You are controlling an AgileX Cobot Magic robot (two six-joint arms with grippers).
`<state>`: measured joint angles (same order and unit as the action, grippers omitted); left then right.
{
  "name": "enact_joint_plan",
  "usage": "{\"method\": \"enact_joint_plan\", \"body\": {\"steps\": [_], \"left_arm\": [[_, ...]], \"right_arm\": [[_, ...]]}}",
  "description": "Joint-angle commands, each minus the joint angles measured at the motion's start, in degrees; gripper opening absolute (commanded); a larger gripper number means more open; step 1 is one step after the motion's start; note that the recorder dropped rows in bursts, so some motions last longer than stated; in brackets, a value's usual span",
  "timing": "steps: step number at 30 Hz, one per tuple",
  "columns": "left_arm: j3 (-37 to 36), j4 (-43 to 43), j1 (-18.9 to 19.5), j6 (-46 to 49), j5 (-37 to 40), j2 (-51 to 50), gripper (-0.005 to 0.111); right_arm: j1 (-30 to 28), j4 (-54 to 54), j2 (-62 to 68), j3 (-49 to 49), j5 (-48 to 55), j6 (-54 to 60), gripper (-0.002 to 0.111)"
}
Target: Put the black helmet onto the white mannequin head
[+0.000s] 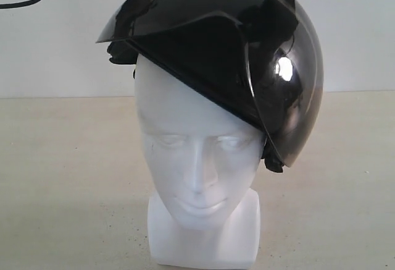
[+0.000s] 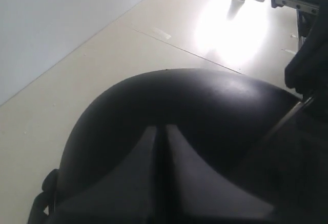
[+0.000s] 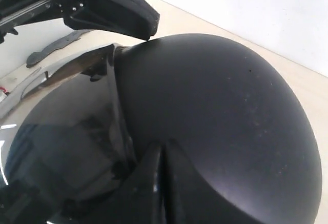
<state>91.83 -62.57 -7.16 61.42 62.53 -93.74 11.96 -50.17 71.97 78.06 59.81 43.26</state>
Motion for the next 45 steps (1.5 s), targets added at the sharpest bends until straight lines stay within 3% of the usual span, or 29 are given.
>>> {"method": "enact_joint_plan", "body": {"steps": [1, 5, 16, 22, 45], "left_arm": [[-0.74, 8.26, -0.71, -3.22, 7.43, -0.62, 0.004], [-0.74, 11.23, -0.71, -4.98, 7.43, -0.62, 0.004], [-2.46, 15.99, -0.71, -8.07, 7.43, -0.62, 0.004], [-4.30, 16.13, -0.71, -7.82, 7.43, -0.62, 0.004], [-7.98, 17.51, -0.71, -8.94, 7.43, 2.15, 0.004]], "right_arm": [[1.54, -2.22, 0.03, -0.22, 2.42, 0.81, 0.000], [5.24, -1.52, 0.03, -0.22, 2.14, 0.73, 0.000], [5.23, -2.05, 0.03, -0.22, 2.47, -1.00, 0.000], [8.64, -1.75, 0.11, -0.22, 2.23, -1.15, 0.000], [8.66, -1.55, 0.11, -0.22, 4.70, -2.60, 0.000]]}}
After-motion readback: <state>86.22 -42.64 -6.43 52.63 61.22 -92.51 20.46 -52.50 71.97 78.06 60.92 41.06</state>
